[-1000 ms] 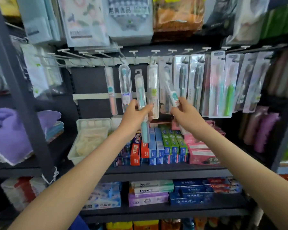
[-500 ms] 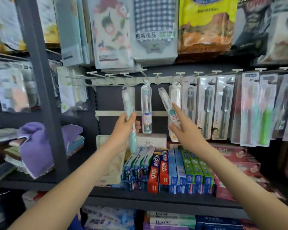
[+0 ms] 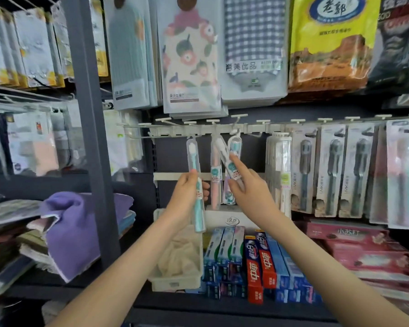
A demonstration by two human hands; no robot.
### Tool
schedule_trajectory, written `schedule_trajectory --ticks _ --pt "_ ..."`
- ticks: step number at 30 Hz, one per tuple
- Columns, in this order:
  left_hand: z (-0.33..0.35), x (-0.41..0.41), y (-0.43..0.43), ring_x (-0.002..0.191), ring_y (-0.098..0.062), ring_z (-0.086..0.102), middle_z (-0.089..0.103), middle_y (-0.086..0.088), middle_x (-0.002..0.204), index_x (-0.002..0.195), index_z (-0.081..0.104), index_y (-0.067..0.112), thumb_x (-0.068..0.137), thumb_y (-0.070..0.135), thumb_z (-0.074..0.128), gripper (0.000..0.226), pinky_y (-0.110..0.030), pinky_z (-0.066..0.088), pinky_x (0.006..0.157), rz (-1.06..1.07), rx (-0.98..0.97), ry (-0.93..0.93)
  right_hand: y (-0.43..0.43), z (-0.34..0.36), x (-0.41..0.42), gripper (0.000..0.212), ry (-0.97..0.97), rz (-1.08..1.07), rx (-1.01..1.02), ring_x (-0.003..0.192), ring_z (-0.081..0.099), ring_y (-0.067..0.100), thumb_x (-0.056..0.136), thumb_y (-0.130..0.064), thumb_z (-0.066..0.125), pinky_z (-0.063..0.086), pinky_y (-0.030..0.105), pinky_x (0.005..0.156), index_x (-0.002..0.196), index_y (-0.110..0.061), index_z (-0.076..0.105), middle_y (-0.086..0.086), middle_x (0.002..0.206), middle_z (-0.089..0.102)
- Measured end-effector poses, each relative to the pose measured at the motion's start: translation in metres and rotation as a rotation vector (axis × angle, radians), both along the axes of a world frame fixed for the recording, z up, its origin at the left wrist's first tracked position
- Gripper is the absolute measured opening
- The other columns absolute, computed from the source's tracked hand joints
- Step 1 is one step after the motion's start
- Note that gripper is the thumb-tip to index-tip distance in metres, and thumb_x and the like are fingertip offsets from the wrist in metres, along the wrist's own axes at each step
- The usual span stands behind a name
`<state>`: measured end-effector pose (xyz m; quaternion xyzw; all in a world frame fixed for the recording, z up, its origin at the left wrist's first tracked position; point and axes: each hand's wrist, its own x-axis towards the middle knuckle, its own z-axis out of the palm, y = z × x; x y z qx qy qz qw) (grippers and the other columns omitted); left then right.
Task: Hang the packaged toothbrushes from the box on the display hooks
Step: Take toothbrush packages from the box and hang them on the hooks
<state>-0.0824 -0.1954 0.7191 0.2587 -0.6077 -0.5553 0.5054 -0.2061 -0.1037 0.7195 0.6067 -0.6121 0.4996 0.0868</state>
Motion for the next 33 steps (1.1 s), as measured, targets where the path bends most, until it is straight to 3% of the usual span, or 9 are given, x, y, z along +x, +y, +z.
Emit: schedule_trajectory --ticks 5,12,20,25,28,31,33 --pt "-0.001 0.004 -0.005 0.068 -0.011 0.063 0.067 0.000 0.077 0.095 0.056 0.014 0.103 0.032 0.042 0.025 -0.027 0.052 0.070 -0.049 -0.079 -0.010 -0.012 -0.003 0.009 0.059 -0.009 -0.037 -0.027 0.071 0.045 0.003 0.099 -0.015 0.048 0.036 0.002 0.065 0.150 -0.028 0.022 0.003 0.100 0.049" --pt "-0.015 0.008 -0.022 0.072 -0.013 0.063 0.067 -0.006 0.083 0.102 0.057 0.009 0.103 0.031 0.042 0.026 -0.025 0.053 0.068 -0.053 0.002 0.044 -0.023 -0.015 0.021 0.059 -0.043 -0.066 -0.079 0.080 0.048 0.011 0.100 -0.017 0.045 0.030 0.015 0.064 0.151 -0.031 0.019 0.001 0.108 0.046" --pt "-0.022 0.012 -0.029 0.070 -0.014 0.063 0.067 -0.005 0.078 0.098 0.058 0.011 0.102 0.036 0.042 0.030 -0.032 0.052 0.073 -0.069 0.094 0.098 -0.055 -0.022 0.023 0.063 -0.141 -0.082 0.002 0.078 0.051 0.019 0.101 -0.018 0.043 0.037 0.007 0.057 0.153 -0.028 0.009 0.009 0.092 0.054" --pt "-0.025 0.017 -0.027 0.076 -0.012 0.063 0.067 -0.004 0.086 0.099 0.060 0.015 0.101 0.036 0.045 0.027 -0.029 0.051 0.075 -0.056 0.064 0.022 -0.075 -0.026 0.018 0.072 -0.127 -0.100 0.119 0.076 0.059 0.027 0.102 -0.020 0.043 0.040 0.020 0.055 0.151 -0.037 -0.007 0.014 0.102 0.057" --pt "-0.024 0.021 -0.022 0.077 -0.010 0.060 0.065 -0.002 0.088 0.100 0.063 0.016 0.101 0.034 0.046 0.024 -0.024 0.050 0.073 -0.057 0.022 -0.034 -0.083 -0.027 0.010 0.080 -0.107 -0.087 0.203 0.065 0.056 0.022 0.100 -0.017 0.044 0.044 0.028 0.060 0.148 -0.041 -0.015 0.014 0.106 0.049" --pt "-0.023 0.025 -0.017 0.078 -0.013 0.058 0.060 -0.004 0.085 0.100 0.063 0.012 0.100 0.029 0.049 0.022 -0.031 0.052 0.077 -0.113 0.026 -0.033 -0.082 -0.030 0.007 0.081 -0.172 -0.108 0.181 0.064 0.055 0.020 0.099 -0.017 0.045 0.045 0.028 0.058 0.149 -0.036 -0.017 0.017 0.105 0.050" --pt "-0.023 0.028 -0.016 0.078 -0.015 0.058 0.058 -0.005 0.084 0.100 0.062 0.009 0.099 0.026 0.052 0.020 -0.038 0.054 0.084 -0.163 0.029 -0.026 -0.075 -0.030 0.010 0.075 -0.239 -0.118 0.062 0.074 0.056 0.017 0.100 -0.023 0.046 0.044 0.025 0.060 0.153 -0.027 -0.007 0.015 0.104 0.056"
